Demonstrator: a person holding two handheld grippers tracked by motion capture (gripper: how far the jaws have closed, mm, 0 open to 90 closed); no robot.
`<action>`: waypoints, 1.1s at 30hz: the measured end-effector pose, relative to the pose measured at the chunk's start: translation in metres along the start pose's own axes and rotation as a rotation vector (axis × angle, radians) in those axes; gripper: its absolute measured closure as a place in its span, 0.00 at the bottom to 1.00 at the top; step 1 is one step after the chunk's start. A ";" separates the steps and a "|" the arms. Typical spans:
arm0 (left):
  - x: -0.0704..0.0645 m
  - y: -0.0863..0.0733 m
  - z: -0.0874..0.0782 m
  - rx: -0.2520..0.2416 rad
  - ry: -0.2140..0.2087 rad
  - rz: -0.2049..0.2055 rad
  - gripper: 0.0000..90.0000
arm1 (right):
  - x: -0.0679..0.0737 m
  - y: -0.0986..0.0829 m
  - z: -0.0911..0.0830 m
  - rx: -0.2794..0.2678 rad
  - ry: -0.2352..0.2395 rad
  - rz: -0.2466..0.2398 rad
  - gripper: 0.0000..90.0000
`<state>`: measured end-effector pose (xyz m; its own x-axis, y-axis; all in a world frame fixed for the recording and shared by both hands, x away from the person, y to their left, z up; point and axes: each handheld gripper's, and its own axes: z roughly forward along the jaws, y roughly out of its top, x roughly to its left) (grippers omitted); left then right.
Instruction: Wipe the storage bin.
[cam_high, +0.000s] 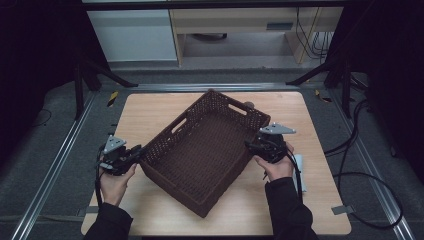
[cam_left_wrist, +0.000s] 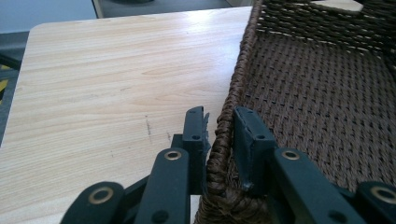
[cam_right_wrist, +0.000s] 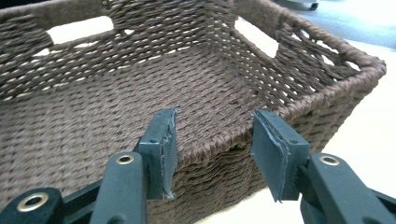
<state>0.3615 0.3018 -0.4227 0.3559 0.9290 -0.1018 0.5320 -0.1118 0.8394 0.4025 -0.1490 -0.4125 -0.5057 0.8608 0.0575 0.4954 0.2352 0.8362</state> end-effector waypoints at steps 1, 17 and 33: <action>0.000 0.000 0.000 0.000 0.000 0.000 0.82 | 0.000 0.000 0.000 0.000 0.000 0.000 0.56; -0.003 -0.001 -0.018 -0.018 0.064 -0.030 0.56 | -0.005 -0.007 -0.009 -0.023 0.012 0.026 0.55; -0.005 0.004 -0.007 -0.024 0.076 -0.044 0.66 | -0.013 -0.014 -0.030 -0.080 -0.031 0.007 0.48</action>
<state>0.3561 0.2990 -0.4153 0.2730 0.9569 -0.0987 0.5268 -0.0629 0.8476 0.3805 -0.1773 -0.4087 -0.4799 0.8760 0.0476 0.4400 0.1933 0.8769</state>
